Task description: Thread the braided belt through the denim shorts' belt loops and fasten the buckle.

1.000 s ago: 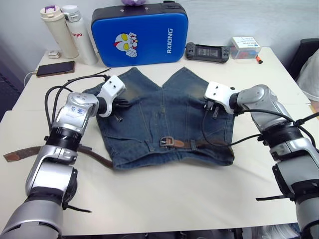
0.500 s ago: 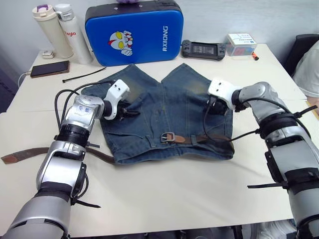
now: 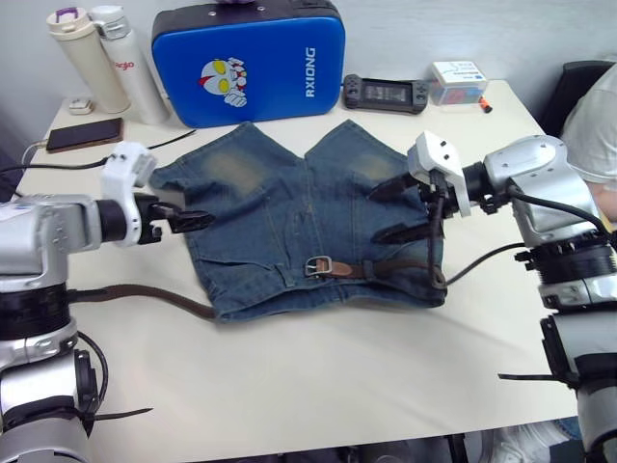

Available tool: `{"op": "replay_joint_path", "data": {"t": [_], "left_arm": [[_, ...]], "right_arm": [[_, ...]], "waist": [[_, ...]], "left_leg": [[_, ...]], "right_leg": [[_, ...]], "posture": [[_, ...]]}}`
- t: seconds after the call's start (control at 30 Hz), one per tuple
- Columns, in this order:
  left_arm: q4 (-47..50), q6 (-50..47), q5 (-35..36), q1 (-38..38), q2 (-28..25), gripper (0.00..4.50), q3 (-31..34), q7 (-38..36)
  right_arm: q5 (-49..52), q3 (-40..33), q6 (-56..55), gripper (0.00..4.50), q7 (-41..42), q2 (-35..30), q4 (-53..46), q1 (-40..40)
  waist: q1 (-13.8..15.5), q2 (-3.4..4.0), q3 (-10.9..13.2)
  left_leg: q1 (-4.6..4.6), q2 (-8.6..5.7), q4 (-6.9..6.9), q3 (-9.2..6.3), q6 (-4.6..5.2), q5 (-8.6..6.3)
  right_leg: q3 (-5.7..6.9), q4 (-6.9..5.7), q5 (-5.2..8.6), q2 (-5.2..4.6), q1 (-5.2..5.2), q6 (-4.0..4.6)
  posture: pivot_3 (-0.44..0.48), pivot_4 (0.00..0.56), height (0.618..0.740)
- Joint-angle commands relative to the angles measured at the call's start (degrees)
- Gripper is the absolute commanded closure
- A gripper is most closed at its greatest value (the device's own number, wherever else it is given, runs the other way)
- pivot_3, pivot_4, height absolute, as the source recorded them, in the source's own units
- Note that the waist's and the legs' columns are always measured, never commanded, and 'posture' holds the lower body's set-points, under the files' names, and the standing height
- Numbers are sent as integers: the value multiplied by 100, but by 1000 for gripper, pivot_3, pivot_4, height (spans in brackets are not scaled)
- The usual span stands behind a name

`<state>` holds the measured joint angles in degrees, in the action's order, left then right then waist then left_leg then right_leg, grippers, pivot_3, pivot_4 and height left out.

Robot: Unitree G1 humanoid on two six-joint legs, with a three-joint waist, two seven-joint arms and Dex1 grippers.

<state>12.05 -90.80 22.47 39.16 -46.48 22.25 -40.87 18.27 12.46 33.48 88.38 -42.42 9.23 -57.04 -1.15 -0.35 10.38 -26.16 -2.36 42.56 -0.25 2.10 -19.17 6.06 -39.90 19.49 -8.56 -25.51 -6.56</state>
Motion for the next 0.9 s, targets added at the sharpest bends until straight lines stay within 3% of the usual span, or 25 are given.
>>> {"op": "replay_joint_path", "data": {"t": [0.03, 0.13, 0.23, 0.37, 0.43, 0.53, 0.63, 0.73, 0.9], "left_arm": [[1371, 64, 363, -835, -422, 40, 1050, -237], [2099, -132, 580, -2303, -644, 40, 2216, -444], [2345, -170, 658, -3283, -681, 40, 2925, -402], [2176, -170, 940, -4030, -315, 40, 3691, 273], [2238, -170, 1119, -4134, 162, 40, 3880, 1139], [2276, -170, 943, -3115, 1395, 40, 4020, 3144], [2204, -170, 246, -1473, 2347, 40, 4236, 4946], [2080, -170, -421, 42, 3039, 40, 4488, 6156], [1578, -170, -1456, 1579, 3571, 40, 4928, 7258]], "right_arm": [[1065, -334, 1383, 0, 250, -118, -912, -39], [1454, -287, 1646, 0, 238, -53, -1155, 4], [1505, -213, 1676, 0, 110, 13, -1061, -60], [1335, -53, 1412, 0, 129, 70, -771, -104], [1143, 119, 1136, 0, 183, 85, -597, -102], [1016, 302, 819, 0, 330, 161, -365, -103], [961, 402, 679, 0, 339, 286, -275, -162], [918, 429, 580, 0, 298, 330, -231, -177], [872, 376, 536, 0, 151, 295, -370, -52]], "waist": [[16, 0, 0], [24, 0, 0], [56, 0, 0], [157, 0, 0], [191, -1, 0], [263, 16, -10], [325, -60, -10], [347, -81, -22], [313, -84, -21]], "left_leg": [[-1, 0, 5, -4, -5, -3], [2, 1, 9, -12, -12, -7], [5, 1, 8, -11, -13, -8], [4, -4, 22, -20, -17, -8], [6, -7, 24, -22, -18, -9], [14, -17, 26, -20, -15, -12], [-13, -21, 56, -49, -21, -7], [-13, -28, 71, -64, -25, -7], [-9, -38, 54, -63, -22, -10]], "right_leg": [[0, 2, 1, 0, 4, 1], [-4, 5, 2, -2, 8, 7], [-4, 5, 8, -5, 10, 17], [-5, 13, 9, -11, 11, 19], [-9, 12, 9, -12, 12, 19], [-20, 1, 8, -19, 15, 18], [-13, -28, 8, -8, 5, 17], [-16, -70, 7, -2, 9, 16], [-14, -61, 3, -2, 10, 9]], "posture": [[0, 150, 664], [0, 150, 664], [0, 150, 664], [0, 150, 664], [0, 150, 664], [0, 150, 664], [0, 150, 664], [0, 150, 664], [0, 150, 664]]}}
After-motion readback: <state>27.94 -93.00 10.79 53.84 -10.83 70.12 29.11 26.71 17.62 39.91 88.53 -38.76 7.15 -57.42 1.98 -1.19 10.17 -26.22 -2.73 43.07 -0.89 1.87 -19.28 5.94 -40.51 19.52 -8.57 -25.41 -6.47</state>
